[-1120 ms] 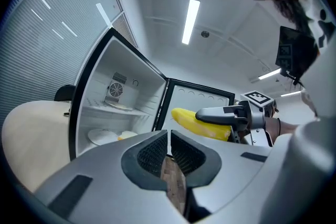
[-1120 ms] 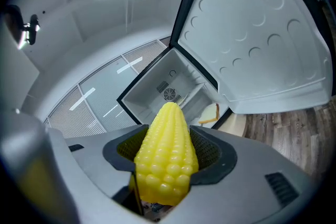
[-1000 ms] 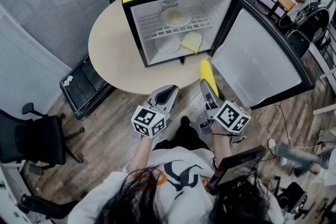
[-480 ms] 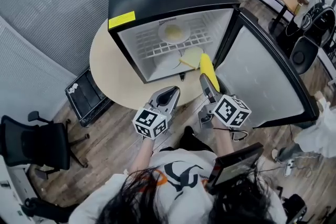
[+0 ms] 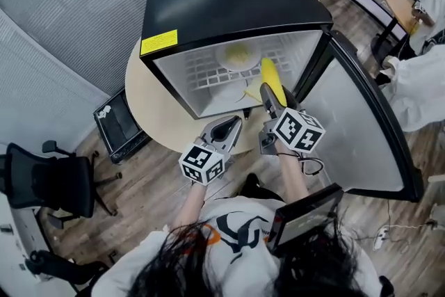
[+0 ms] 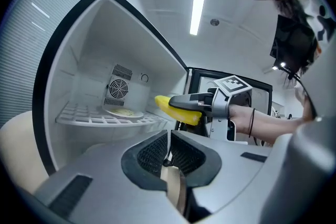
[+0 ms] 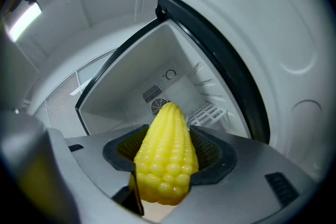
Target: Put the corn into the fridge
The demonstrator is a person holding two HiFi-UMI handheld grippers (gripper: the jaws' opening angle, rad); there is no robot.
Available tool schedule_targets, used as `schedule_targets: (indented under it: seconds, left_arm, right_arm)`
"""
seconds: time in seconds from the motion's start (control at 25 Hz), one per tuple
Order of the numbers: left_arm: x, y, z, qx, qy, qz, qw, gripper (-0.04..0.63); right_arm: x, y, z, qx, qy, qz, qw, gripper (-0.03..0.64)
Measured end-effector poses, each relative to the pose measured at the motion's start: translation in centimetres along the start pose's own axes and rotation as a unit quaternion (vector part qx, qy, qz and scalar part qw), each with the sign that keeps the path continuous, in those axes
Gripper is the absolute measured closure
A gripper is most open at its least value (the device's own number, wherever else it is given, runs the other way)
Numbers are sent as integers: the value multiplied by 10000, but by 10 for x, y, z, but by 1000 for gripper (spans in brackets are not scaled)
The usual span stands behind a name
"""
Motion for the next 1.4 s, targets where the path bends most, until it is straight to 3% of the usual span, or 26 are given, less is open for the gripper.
schedule_targets:
  seconds: [0.28, 0.52, 0.84, 1.0, 1.2, 1.4]
  left_arm:
    - [6, -15, -21, 246, 75, -17, 9997, 583]
    - [9, -24, -36, 440, 154, -9, 9989, 583]
    - [8, -27, -51, 637, 240, -14, 9977, 583]
    - [8, -26, -57, 746, 268, -1, 9969, 581]
    - [10, -25, -57, 773, 251, -8, 9967, 581]
    - [7, -23, -54, 776, 243, -21, 9967, 582]
  right_arm:
    - [18, -56, 17, -135, 110, -174, 9997, 364]
    - [30, -95, 18, -311, 881, -421, 9947, 365]
    - [44, -134, 5, -543, 2328, -813, 9676, 364]
    - [46, -145, 8, -679, 2372, -1088, 9630, 365]
    - [38, -150, 3, -974, 2892, -1347, 9427, 364]
    - [36, -151, 2, -1042, 2999, -1407, 9378, 364]
Point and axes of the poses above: the fingertips, and each gripper's own axes: y backward along the fingers, z to its right, x out of its top, the point moved 2 cm from there along y, backward along the fingers, and after that the axes turned 10 degrees about -z, right-handed, at the moved point
